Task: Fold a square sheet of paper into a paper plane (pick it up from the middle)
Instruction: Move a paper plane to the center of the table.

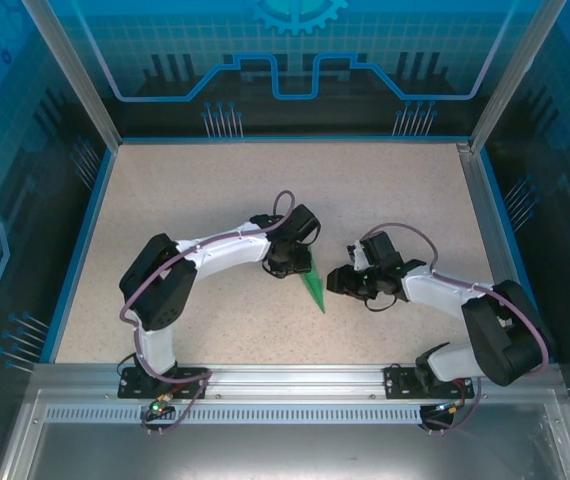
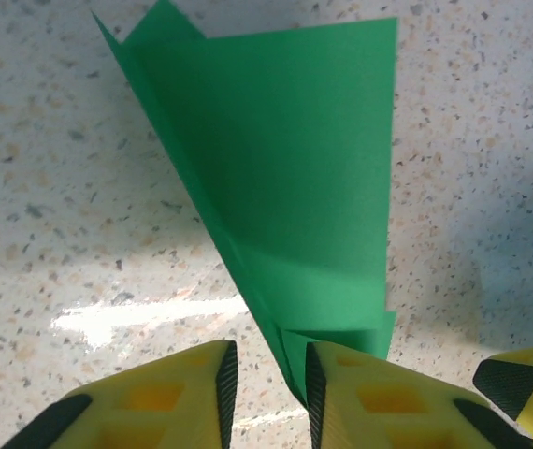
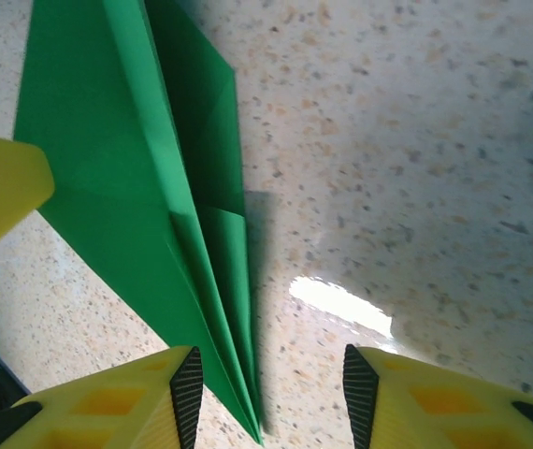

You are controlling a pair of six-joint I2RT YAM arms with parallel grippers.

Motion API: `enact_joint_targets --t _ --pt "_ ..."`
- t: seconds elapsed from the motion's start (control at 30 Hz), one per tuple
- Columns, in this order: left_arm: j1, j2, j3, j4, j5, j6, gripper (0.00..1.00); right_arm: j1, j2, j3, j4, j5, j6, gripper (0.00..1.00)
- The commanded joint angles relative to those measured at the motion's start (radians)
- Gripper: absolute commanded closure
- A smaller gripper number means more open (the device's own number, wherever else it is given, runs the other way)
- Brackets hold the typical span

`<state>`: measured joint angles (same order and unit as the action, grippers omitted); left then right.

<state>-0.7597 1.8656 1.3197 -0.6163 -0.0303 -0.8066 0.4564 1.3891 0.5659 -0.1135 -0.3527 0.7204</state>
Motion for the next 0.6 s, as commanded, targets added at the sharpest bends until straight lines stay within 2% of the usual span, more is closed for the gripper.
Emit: enact_joint_targets --t 0.0,0.2,0.57 --pt "0.01 -0.049 -0.03 -0.001 -0.015 0.013 0.77 0.027 0.029 0.046 0.019 -0.035 -0.016 0.52" --pt "0.023 -0.071 -0.08 0.018 -0.008 0.019 0.82 0.048 0.09 0.088 0.021 -0.031 -0.026 0.48" --pt "0.028 -0.082 -0.116 0.048 0.009 0.026 0.8 0.062 0.212 0.151 0.065 -0.089 -0.041 0.45"
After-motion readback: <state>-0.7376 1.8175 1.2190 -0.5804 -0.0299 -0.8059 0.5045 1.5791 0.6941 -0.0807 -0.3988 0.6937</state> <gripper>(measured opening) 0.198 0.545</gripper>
